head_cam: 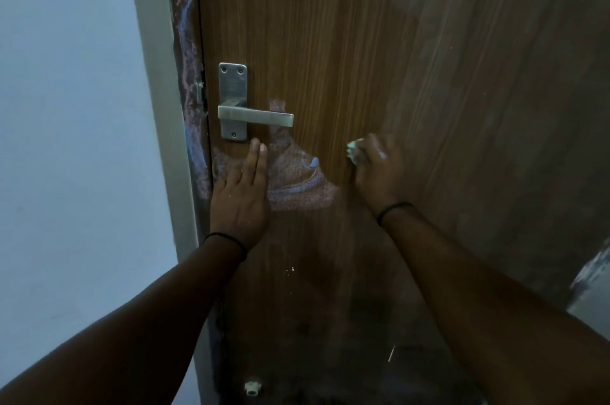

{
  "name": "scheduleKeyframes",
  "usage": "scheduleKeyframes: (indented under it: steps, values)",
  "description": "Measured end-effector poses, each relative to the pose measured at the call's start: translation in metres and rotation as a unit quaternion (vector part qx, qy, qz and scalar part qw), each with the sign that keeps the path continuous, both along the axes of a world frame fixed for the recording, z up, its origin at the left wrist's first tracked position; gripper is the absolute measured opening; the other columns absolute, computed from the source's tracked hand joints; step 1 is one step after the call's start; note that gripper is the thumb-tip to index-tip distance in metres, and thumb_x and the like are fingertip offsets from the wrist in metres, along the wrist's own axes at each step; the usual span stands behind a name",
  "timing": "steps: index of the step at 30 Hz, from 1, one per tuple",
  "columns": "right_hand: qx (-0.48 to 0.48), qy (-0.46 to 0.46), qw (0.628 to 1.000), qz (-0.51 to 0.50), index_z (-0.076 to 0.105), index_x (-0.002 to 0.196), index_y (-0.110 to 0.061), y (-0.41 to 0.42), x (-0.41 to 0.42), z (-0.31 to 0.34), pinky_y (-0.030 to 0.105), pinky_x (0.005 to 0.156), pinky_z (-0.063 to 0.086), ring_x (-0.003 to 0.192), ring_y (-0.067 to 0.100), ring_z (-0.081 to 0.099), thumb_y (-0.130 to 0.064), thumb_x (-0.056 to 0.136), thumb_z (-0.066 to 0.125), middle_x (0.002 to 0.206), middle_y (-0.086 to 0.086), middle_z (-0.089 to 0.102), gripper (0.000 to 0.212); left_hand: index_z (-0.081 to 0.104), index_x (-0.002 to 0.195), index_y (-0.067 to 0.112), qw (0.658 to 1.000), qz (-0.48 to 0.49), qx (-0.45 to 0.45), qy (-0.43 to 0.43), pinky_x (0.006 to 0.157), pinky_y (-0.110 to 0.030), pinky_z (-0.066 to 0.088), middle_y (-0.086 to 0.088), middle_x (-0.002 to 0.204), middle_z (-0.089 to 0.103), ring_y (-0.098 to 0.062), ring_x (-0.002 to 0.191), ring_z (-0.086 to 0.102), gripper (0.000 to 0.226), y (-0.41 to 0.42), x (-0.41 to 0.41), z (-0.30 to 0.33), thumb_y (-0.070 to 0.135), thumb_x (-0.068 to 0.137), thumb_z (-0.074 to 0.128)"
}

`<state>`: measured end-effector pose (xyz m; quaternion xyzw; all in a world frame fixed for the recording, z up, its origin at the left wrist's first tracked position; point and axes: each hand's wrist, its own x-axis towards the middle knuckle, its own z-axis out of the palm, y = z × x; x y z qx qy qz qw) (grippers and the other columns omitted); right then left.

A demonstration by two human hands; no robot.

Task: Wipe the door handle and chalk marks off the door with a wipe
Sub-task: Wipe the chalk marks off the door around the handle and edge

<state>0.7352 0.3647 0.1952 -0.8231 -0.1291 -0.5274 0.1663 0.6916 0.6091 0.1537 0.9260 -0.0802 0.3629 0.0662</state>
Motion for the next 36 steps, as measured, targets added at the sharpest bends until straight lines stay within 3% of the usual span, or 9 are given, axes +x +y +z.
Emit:
scheduleKeyframes:
  steps: [6,9,14,17,20,24,27,31,36]
  values:
    - [-0.145,0.059,0.987,0.041,0.064,0.101,-0.010,-0.009,-0.028,-0.043,0.031,0.070,0.046,0.084,0.024,0.058,-0.023,0.089,0.047,0.097,0.010,0.060,0.025,0.013,0.154,0.007,1.000,0.001,0.001,-0.006,0.090,-0.048,0.042,-0.010,0.162,0.011,-0.033,0.125,0.045,0.078,0.000,0.000,-0.001,0.032,0.093,0.055]
    - [-0.055,0.021,0.998,0.011,0.063,0.109,-0.001,-0.019,-0.015,0.002,0.046,0.084,0.050,0.094,0.036,0.059,-0.015,0.090,0.054,0.107,0.021,0.060,0.025,0.015,0.153,0.006,1.000,-0.008,0.002,-0.024,0.089,-0.048,0.043,-0.012,0.161,0.014,-0.034,0.120,0.049,0.079,-0.001,0.001,0.004,0.030,0.091,0.058]
    - [0.061,-0.084,0.994,-0.020,0.061,0.117,-0.002,-0.002,0.007,0.087,0.032,0.082,0.047,0.096,0.029,0.060,-0.020,0.093,0.056,0.111,0.018,0.059,0.030,0.015,0.153,0.007,0.998,-0.028,0.008,-0.064,0.077,-0.040,0.043,-0.011,0.160,0.018,-0.024,0.088,0.051,0.077,-0.026,-0.001,0.017,0.024,0.090,0.056]
    - [0.085,-0.022,0.996,-0.036,0.058,0.109,-0.014,-0.007,-0.011,0.019,0.032,0.074,0.050,0.091,0.017,0.057,-0.019,0.094,0.054,0.105,0.004,0.057,0.016,0.020,0.152,0.006,0.997,-0.033,0.012,-0.068,0.074,-0.037,0.042,-0.011,0.158,0.025,-0.020,0.082,0.047,0.074,-0.030,-0.003,0.018,0.022,0.089,0.055]
    - [0.017,0.030,0.998,-0.055,0.059,0.106,-0.012,-0.001,-0.036,-0.042,0.036,0.070,0.049,0.086,0.028,0.061,-0.015,0.084,0.064,0.099,0.010,0.060,0.022,0.024,0.151,0.005,0.997,-0.047,0.028,-0.062,0.073,-0.037,0.045,-0.012,0.158,0.025,-0.020,0.081,0.048,0.075,-0.027,-0.004,0.016,0.020,0.086,0.059]
    - [0.113,-0.043,0.990,-0.071,0.049,0.134,-0.006,-0.006,0.000,0.068,0.049,0.104,0.037,0.120,0.037,0.049,-0.025,0.092,0.053,0.131,0.020,0.053,0.045,0.021,0.152,0.006,0.996,-0.053,0.029,-0.067,0.073,-0.039,0.046,-0.012,0.158,0.024,-0.022,0.084,0.050,0.076,-0.028,-0.002,0.020,0.020,0.087,0.058]
    - [0.143,-0.072,0.984,-0.077,0.046,0.138,-0.005,-0.019,0.020,0.149,0.047,0.106,0.038,0.122,0.036,0.049,-0.034,0.094,0.042,0.135,0.020,0.051,0.053,0.022,0.152,0.006,0.996,-0.043,0.018,-0.077,0.073,-0.039,0.047,-0.011,0.158,0.026,-0.022,0.084,0.051,0.076,-0.031,-0.003,0.020,0.021,0.086,0.059]
    - [0.149,-0.017,0.986,-0.077,0.052,0.130,-0.011,-0.015,0.002,0.059,0.043,0.100,0.044,0.116,0.032,0.053,-0.028,0.095,0.051,0.129,0.015,0.055,0.039,0.028,0.149,0.005,0.995,-0.052,0.013,-0.082,0.079,-0.040,0.048,-0.012,0.157,0.027,-0.025,0.098,0.055,0.075,-0.025,-0.007,0.009,0.022,0.084,0.061]
    - [-0.034,0.065,0.997,-0.024,0.060,0.097,-0.010,0.031,-0.029,-0.047,0.040,0.069,0.047,0.079,0.031,0.059,-0.016,0.079,0.067,0.091,0.011,0.058,0.020,0.030,0.149,0.006,0.997,-0.040,0.044,-0.054,0.088,-0.042,0.048,-0.014,0.156,0.029,-0.030,0.118,0.054,0.073,-0.009,-0.008,-0.017,0.028,0.086,0.060]
